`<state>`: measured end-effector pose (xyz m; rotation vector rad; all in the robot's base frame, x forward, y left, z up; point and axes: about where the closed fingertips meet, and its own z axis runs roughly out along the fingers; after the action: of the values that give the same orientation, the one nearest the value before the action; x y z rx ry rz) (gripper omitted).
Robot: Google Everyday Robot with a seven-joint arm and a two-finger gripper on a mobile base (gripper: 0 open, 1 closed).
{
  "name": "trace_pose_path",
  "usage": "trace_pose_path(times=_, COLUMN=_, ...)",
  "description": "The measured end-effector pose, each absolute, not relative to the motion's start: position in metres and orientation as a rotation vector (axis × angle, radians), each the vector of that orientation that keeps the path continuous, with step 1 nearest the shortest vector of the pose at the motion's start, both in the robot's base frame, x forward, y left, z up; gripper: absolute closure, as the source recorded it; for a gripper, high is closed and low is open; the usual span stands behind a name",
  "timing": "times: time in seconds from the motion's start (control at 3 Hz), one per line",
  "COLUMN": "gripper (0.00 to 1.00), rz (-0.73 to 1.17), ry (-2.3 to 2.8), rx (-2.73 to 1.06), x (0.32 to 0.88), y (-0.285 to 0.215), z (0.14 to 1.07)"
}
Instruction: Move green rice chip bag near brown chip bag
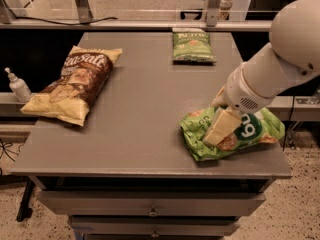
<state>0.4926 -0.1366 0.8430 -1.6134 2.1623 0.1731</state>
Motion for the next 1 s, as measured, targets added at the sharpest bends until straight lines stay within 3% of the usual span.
trace_pose_path(times=0.33, gripper=1.0, rz=0.132, ry=2.097, rx=-1.599, x=0.506, y=-0.13, z=0.87)
trace_pose_path(times=1.0, gripper=1.0, rz=0.139, ry=1.958, rx=-1.529, x=0.546, y=-0.097, z=0.934)
